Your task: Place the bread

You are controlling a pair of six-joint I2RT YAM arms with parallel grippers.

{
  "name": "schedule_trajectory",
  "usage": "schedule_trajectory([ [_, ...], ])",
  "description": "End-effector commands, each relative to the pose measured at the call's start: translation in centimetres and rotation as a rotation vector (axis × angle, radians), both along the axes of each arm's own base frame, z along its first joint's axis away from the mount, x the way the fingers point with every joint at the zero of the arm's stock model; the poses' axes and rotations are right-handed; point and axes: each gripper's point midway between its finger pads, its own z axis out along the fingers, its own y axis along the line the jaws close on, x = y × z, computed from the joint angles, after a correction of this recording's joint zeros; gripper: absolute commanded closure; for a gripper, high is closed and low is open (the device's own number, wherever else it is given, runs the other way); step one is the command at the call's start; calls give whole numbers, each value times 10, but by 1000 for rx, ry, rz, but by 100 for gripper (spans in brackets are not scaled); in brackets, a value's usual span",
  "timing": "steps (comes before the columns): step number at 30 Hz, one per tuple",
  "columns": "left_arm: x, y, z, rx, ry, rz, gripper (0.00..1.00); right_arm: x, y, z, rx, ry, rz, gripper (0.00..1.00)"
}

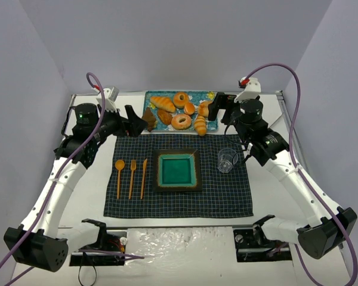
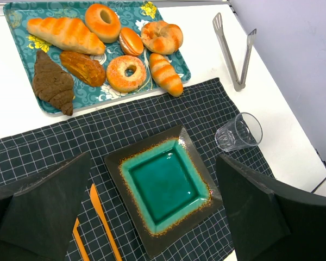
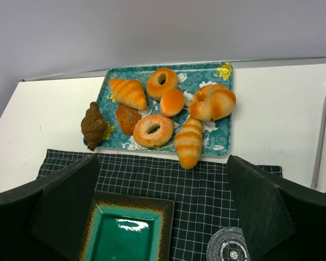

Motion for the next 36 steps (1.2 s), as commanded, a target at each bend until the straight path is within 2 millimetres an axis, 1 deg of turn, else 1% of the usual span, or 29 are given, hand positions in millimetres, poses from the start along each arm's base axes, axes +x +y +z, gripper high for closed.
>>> schedule_trajectory([
  [1,3,-4,28,-14,-102,-15,3,-4,-3,42,60,-123,-2,0],
  [5,3,-4,28,-13,-100,-13,3,-3,-5,45,54,-117,-13,0],
  [8,3,-4,28,-14,-100,-16,3,4,-7,45,41,-115,-37,0],
  [10,4,-4,27,-14,-99,-15,3,13,-9,42,22,-111,-64,0],
  [12,4,-4,26,-13,-96,-15,3,33,-17,30,-7,-80,-116,0],
  [13,4,-4,26,-13,-96,-15,3,45,-27,24,-8,-63,-147,0],
  [15,4,-5,25,-11,-92,-15,3,66,-52,14,24,-28,-210,0],
  [16,4,-4,25,-12,-93,-13,3,79,-72,4,54,4,-252,0],
  [20,5,-4,24,-9,-89,-12,3,107,-122,-31,42,95,-402,0],
  [23,6,-4,22,-6,-85,-11,3,126,-145,-63,24,159,-459,0],
  [24,6,-4,22,-5,-85,-10,3,130,-154,-66,23,166,-480,0],
  [25,6,-4,22,-5,-85,-10,3,132,-155,-75,16,185,-483,0],
  [26,6,-4,23,-3,-89,-9,3,136,-164,-90,2,224,-503,0],
  [27,6,-3,23,-1,-91,-8,3,139,-173,-101,-5,250,-522,0],
  [29,6,-2,23,4,-92,-5,3,143,-187,-114,0,274,-549,0],
  [30,6,-2,23,5,-90,-5,3,146,-191,-121,6,288,-554,0],
  [32,6,-2,22,5,-88,-3,3,151,-193,-144,-1,335,-555,0],
  [33,7,-2,22,5,-86,-3,3,151,-206,-149,-1,345,-580,0],
  [36,7,-1,22,10,-91,2,3,153,-218,-169,-24,382,-610,0],
])
